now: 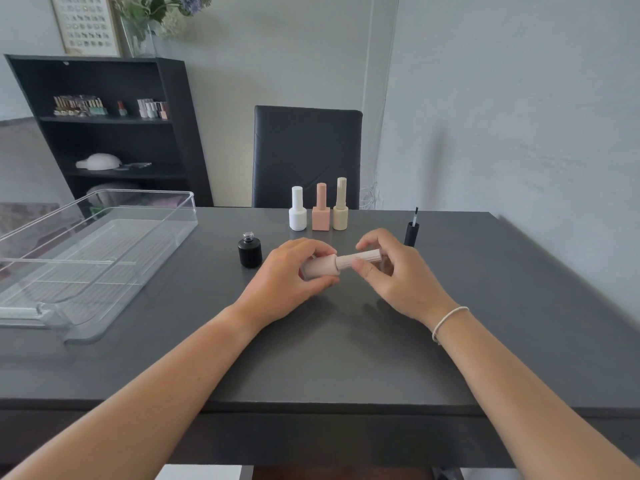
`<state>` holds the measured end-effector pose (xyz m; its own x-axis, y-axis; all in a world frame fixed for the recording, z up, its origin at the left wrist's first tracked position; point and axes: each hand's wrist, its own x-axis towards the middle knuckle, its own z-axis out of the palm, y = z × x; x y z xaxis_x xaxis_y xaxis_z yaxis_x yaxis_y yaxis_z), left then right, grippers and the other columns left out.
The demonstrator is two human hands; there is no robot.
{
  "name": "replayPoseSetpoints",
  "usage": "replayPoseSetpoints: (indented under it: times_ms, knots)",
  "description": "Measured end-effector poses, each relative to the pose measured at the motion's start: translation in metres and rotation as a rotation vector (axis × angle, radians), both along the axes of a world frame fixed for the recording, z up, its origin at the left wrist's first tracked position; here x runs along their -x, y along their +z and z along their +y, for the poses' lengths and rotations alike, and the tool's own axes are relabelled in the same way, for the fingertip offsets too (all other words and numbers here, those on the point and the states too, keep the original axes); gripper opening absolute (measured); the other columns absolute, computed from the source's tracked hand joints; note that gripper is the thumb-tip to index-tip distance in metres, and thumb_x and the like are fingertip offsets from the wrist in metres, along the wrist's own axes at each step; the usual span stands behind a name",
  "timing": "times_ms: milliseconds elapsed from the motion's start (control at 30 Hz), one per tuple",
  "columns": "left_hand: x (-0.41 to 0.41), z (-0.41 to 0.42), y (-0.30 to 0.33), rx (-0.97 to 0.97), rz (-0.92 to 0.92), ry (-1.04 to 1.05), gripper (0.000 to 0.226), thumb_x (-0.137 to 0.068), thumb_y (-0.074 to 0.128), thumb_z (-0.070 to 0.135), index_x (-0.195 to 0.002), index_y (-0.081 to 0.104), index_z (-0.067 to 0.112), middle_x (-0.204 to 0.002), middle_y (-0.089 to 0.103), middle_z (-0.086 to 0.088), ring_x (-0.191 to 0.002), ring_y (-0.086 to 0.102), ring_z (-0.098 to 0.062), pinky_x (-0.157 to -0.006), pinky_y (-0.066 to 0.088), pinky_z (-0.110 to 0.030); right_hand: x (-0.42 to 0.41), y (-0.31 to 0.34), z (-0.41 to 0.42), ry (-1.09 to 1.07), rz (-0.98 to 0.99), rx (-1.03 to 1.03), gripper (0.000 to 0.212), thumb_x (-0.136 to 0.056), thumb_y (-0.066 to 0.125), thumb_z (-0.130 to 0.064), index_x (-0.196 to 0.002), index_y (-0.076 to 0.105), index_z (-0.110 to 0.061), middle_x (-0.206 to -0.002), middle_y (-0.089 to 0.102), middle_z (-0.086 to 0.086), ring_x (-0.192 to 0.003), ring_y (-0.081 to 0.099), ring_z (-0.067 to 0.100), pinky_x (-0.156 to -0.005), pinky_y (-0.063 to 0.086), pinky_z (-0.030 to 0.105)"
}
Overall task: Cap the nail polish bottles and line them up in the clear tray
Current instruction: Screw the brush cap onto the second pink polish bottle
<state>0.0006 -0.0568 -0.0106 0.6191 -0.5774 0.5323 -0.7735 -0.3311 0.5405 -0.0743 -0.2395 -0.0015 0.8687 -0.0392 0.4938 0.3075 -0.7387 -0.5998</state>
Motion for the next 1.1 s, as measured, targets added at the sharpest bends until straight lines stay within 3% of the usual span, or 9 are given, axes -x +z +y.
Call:
replayPoseSetpoints:
  times_ms: [67,167,333,500,633,733,833,967,1100]
  knots:
    - [0.000,0.000,0.000,0.006,0.004,-0.002,0.030,-0.074,0.074,0.027,-0.102,0.061,0.029,-0.093,0.057,0.023,-0.091,0.052,-0.003,-0.070,0.040,-0.009,-0.001,-0.001,0.000,-0.005,-0.015,0.008,0.013,-0.088,0.057,-0.027,-0.082,0.053,-0.016,-0.055,0.044,-0.012,-0.048,0.040,0.008,-0.050,0.032,0.022]
    - [0.000,0.000,0.000,0.005,0.005,-0.001,0.031,-0.074,0.074,0.027,-0.102,0.061,0.029,-0.093,0.056,0.024,-0.090,0.052,-0.001,-0.071,0.040,-0.008,-0.002,-0.001,-0.002,-0.046,0.002,-0.008,0.030,-0.089,0.051,-0.038,-0.075,0.054,-0.012,-0.051,0.042,-0.008,-0.047,0.037,0.009,-0.049,0.032,0.026]
    - [0.000,-0.001,-0.001,0.028,0.037,-0.018,0.030,-0.073,0.075,0.026,-0.100,0.061,0.029,-0.092,0.058,0.023,-0.090,0.052,-0.001,-0.068,0.042,-0.010,-0.002,-0.001,-0.001,0.020,-0.023,-0.022,0.007,-0.087,0.059,-0.023,-0.085,0.055,-0.017,-0.060,0.049,-0.011,-0.051,0.042,0.006,-0.048,0.034,0.017]
    - [0.000,-0.001,0.001,0.061,0.018,-0.006,0.032,-0.074,0.073,0.032,-0.104,0.060,0.034,-0.096,0.057,0.025,-0.092,0.051,-0.001,-0.070,0.042,-0.013,-0.004,0.002,0.000,-0.012,-0.063,-0.129,0.010,-0.085,0.061,-0.022,-0.080,0.058,-0.014,-0.055,0.046,-0.010,-0.049,0.040,0.006,-0.046,0.032,0.014]
    - [-0.004,0.011,0.011,0.262,-0.095,0.189,0.034,-0.075,0.065,0.046,-0.107,0.057,0.036,-0.102,0.054,0.026,-0.092,0.048,-0.002,-0.070,0.038,-0.011,-0.017,0.018,-0.006,-0.086,-0.051,-0.322,0.015,-0.086,0.060,-0.025,-0.077,0.055,-0.014,-0.069,0.054,-0.001,-0.040,0.044,0.006,-0.038,0.040,0.018]
    - [-0.018,0.030,0.017,0.377,-0.146,0.436,0.030,-0.081,0.061,0.032,-0.111,0.057,0.026,-0.102,0.051,0.018,-0.092,0.048,-0.012,-0.076,0.043,-0.023,-0.038,0.030,-0.017,-0.191,-0.017,-0.265,0.017,-0.084,0.062,-0.029,-0.076,0.055,-0.015,-0.071,0.053,-0.010,-0.040,0.047,0.000,-0.040,0.035,0.009]
    - [-0.035,0.049,0.014,0.309,0.049,0.596,0.039,-0.083,0.061,0.026,-0.120,0.050,0.025,-0.111,0.045,0.008,-0.101,0.048,-0.018,-0.083,0.039,-0.030,-0.064,0.034,-0.026,-0.278,0.035,-0.209,0.023,-0.084,0.062,-0.030,-0.080,0.058,-0.008,-0.072,0.053,-0.007,-0.053,0.047,0.009,-0.051,0.036,0.021]
    - [-0.051,0.057,0.003,0.103,0.358,0.579,0.060,-0.078,0.066,0.036,-0.131,0.041,0.023,-0.122,0.045,-0.001,-0.109,0.048,-0.021,-0.091,0.037,-0.031,-0.098,0.037,-0.030,-0.388,0.096,-0.079,0.025,-0.085,0.058,-0.031,-0.082,0.058,-0.006,-0.083,0.058,0.006,-0.074,0.050,0.024,-0.066,0.036,0.030]
    - [-0.056,0.056,-0.005,0.043,0.375,0.554,0.059,-0.073,0.071,0.038,-0.125,0.047,0.021,-0.113,0.054,0.003,-0.104,0.052,-0.018,-0.087,0.037,-0.028,-0.119,0.038,-0.031,-0.434,0.123,-0.025,0.018,-0.087,0.055,-0.030,-0.078,0.052,-0.014,-0.086,0.056,0.004,-0.078,0.050,0.025,-0.067,0.035,0.032]
